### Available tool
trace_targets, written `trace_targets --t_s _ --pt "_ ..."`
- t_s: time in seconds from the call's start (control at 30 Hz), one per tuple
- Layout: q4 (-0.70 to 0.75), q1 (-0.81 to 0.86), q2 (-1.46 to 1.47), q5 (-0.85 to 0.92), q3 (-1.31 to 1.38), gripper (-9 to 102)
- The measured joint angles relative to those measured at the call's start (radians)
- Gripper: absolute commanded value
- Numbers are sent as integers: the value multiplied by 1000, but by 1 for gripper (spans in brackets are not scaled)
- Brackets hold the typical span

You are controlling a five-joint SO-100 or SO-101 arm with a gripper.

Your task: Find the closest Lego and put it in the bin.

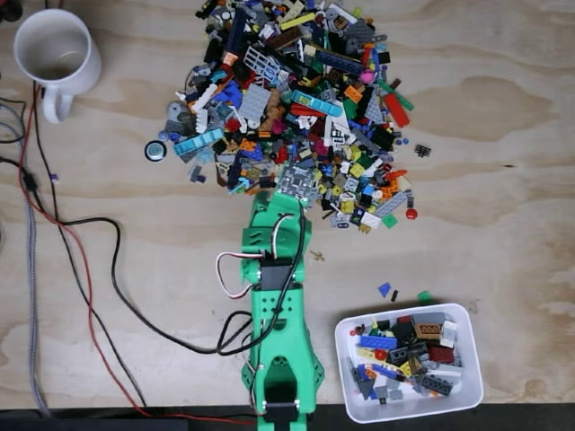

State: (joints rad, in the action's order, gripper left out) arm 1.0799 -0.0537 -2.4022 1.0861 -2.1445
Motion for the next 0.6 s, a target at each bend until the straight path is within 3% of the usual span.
trace_targets --t_s 0.6 --pt "31 -57 -71 -8 -103 13"
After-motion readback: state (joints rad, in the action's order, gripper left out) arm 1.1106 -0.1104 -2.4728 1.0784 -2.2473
